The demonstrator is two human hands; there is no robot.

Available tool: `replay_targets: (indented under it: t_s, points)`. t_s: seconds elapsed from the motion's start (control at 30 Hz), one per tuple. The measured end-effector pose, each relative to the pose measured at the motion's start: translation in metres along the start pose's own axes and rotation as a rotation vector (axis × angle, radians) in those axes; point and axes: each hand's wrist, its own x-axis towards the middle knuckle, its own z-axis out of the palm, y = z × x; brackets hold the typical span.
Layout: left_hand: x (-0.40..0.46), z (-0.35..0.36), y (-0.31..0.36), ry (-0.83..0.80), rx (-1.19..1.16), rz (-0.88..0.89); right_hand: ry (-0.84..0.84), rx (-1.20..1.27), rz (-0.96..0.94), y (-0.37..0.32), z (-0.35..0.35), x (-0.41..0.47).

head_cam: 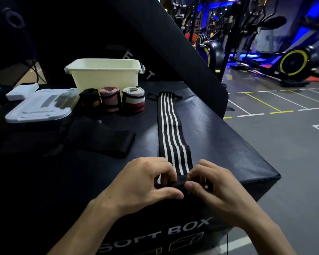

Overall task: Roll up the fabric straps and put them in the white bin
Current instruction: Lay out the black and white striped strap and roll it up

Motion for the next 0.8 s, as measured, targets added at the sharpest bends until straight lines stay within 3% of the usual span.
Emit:
replay_targets:
  t_s: [0.1,0.3,0.67,0.8]
  points:
    - [0.001,0.001,0.001,0.012,0.098,-0.006,0.013,-0.034,0.022,0.001,0.004,0.003]
    - [0.007,0.002,-0.004,-0.053,-0.102,-0.163,0.119,-0.028,0.002,0.0,0.009,0.008]
    - [0.018,0.003,-0.004,-0.07,-0.127,-0.389,0.202,-0.211,-0.116,0.0,0.022,0.002]
    - [0.018,0.006,-0.003,0.001,-0.129,-0.376,0.214,-0.199,-0.083,0.003,0.025,0.006]
